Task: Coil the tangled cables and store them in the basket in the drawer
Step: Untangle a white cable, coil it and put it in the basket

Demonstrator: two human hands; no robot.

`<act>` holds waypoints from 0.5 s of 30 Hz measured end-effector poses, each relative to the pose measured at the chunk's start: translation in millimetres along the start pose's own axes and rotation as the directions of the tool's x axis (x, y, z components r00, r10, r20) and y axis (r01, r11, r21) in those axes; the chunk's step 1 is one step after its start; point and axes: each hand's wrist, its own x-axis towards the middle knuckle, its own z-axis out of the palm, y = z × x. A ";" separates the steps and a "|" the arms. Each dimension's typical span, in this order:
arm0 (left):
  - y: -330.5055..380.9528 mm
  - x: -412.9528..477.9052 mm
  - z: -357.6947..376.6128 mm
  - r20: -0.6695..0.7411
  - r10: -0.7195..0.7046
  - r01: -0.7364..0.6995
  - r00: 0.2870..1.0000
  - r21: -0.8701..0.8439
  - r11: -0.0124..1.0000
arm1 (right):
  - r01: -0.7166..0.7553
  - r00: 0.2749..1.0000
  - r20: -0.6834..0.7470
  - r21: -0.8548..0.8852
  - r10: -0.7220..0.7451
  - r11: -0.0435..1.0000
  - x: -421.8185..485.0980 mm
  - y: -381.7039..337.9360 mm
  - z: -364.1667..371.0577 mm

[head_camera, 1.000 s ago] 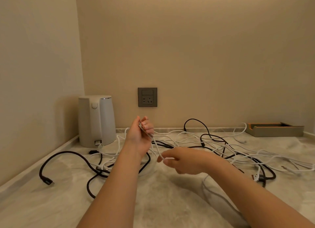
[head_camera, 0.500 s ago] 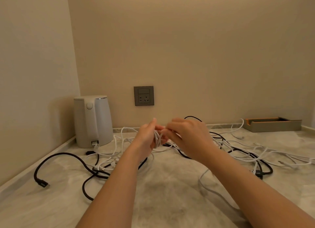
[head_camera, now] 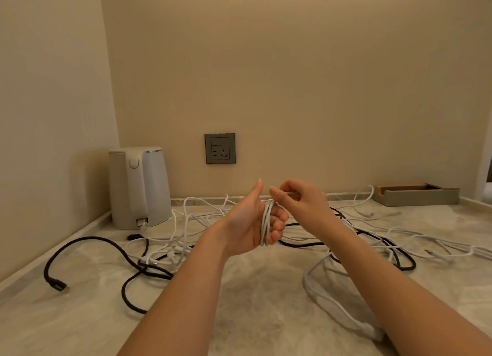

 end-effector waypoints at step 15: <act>12.0 -2.6 0.3 -0.198 0.237 -0.299 0.951 -0.399 0.867 | -0.153 0.912 0.367 -0.108 0.182 0.982 -10.7 -10.0 18.8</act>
